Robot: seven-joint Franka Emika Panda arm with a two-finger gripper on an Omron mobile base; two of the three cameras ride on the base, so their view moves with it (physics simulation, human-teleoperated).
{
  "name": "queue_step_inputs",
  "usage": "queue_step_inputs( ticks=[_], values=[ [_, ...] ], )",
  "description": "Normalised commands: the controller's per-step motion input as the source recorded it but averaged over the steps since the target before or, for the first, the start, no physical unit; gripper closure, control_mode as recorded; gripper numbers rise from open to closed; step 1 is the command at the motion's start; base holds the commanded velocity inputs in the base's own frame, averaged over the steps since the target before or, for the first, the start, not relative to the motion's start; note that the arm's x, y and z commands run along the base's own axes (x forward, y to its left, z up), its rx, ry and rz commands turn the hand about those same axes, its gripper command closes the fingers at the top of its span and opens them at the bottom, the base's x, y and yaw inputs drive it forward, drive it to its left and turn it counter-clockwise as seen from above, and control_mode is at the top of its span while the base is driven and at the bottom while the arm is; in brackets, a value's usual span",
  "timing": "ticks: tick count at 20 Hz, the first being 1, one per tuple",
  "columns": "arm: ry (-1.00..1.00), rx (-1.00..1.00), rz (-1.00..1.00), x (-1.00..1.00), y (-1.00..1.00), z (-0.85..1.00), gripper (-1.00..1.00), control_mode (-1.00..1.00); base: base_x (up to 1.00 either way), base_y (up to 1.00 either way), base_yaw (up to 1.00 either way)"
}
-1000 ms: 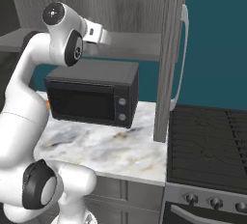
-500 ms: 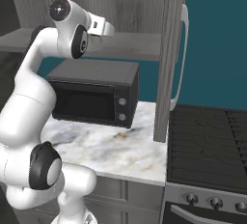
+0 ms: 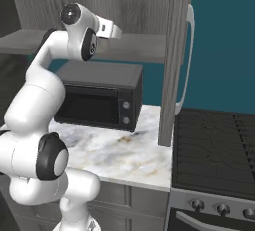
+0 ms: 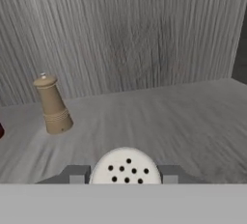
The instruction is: There are various items on the counter. Only move the condiments/shakers into the cabinet.
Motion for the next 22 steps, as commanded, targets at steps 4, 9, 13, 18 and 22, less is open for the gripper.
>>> queue_step_inputs(
  ticks=[4, 9, 13, 18, 22],
  values=[
    [0.0, 0.0, 0.0, 0.26, 0.01, -0.07, 1.0, -1.0, 0.0, 0.0, 0.0],
    [0.0, 0.0, 0.0, 0.21, 0.0, -0.02, 1.0, -1.0, 0.0, 0.0, 0.0],
    [0.0, 0.0, 0.0, 0.18, 0.0, -0.02, 1.0, -1.0, 0.0, 0.0, 0.0],
    [0.0, 0.0, 0.0, 0.09, 0.0, 0.0, 1.0, -1.0, 0.0, 0.0, 0.0],
    [0.03, 0.0, 0.0, 0.18, 0.0, -0.03, 1.0, -1.0, 0.0, 0.0, 0.0]
  ],
)
